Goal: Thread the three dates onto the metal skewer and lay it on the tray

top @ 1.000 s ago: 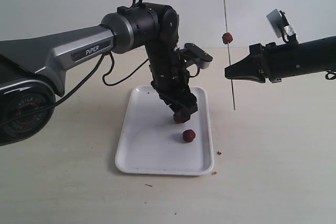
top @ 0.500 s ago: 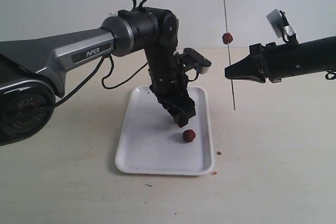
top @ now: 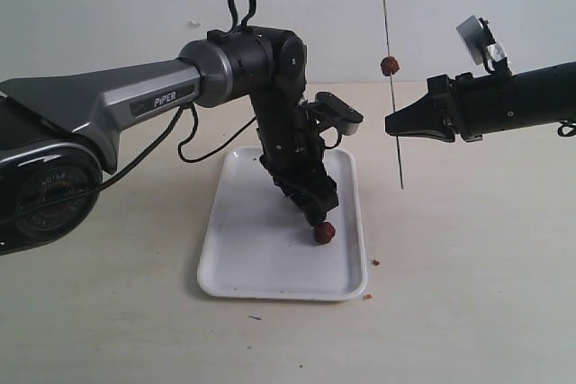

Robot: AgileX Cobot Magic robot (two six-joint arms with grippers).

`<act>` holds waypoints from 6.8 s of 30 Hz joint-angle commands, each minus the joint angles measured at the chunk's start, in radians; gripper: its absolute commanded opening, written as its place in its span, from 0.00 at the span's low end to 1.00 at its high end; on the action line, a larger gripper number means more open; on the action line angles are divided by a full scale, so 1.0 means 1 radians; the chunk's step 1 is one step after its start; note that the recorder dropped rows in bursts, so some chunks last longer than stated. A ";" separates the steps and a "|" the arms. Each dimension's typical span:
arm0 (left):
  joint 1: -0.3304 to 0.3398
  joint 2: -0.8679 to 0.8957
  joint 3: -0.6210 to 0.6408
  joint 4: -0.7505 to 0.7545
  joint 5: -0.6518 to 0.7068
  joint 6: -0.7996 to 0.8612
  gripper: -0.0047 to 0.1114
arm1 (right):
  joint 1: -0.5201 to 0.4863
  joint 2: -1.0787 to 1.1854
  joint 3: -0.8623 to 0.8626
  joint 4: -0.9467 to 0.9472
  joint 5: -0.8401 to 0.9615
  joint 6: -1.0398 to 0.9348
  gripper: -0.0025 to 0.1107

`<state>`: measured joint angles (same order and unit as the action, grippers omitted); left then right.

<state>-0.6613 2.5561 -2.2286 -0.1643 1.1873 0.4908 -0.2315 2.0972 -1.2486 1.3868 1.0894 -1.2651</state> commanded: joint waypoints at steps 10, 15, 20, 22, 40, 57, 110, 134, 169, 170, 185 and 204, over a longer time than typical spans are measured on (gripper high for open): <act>-0.006 0.014 0.007 -0.007 -0.007 -0.001 0.42 | -0.001 -0.003 -0.004 0.003 0.005 -0.017 0.02; -0.006 0.014 0.007 -0.007 0.011 -0.009 0.42 | -0.001 -0.003 -0.004 0.003 0.005 -0.017 0.02; -0.006 0.014 0.007 -0.009 0.013 -0.019 0.34 | -0.001 -0.003 -0.004 0.001 0.010 -0.015 0.02; -0.006 0.014 0.007 -0.009 0.013 -0.019 0.34 | -0.001 -0.003 -0.004 0.001 0.010 -0.015 0.02; -0.006 0.014 0.007 -0.032 0.009 -0.036 0.34 | -0.001 -0.003 -0.004 0.001 0.010 -0.015 0.02; -0.006 -0.007 0.007 -0.041 -0.015 -0.115 0.26 | -0.001 -0.003 -0.004 -0.048 0.009 0.007 0.02; 0.242 -0.087 0.007 -1.101 -0.270 -0.128 0.26 | 0.085 -0.048 0.473 0.181 0.132 -0.394 0.02; 0.245 -0.087 0.007 -1.020 -0.300 -0.128 0.26 | 0.085 -0.048 0.473 0.154 0.132 -0.403 0.02; 0.165 -0.087 0.007 -1.018 -0.198 -0.068 0.26 | 0.087 -0.048 0.264 0.234 0.132 -0.238 0.02; 0.163 -0.087 0.007 -1.018 -0.195 -0.068 0.26 | 0.087 -0.048 0.250 0.240 0.132 -0.223 0.02; 0.164 -0.087 0.007 -1.015 -0.194 -0.060 0.41 | 0.087 -0.048 0.215 0.257 0.132 -0.190 0.02; 0.228 -0.095 0.009 -0.759 0.034 0.135 0.42 | -0.107 -0.048 0.215 0.292 -0.014 -0.207 0.02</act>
<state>-0.4207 2.4802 -2.2242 -1.0008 1.1973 0.5574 -0.3014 2.0591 -1.0252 1.6745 1.0732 -1.4551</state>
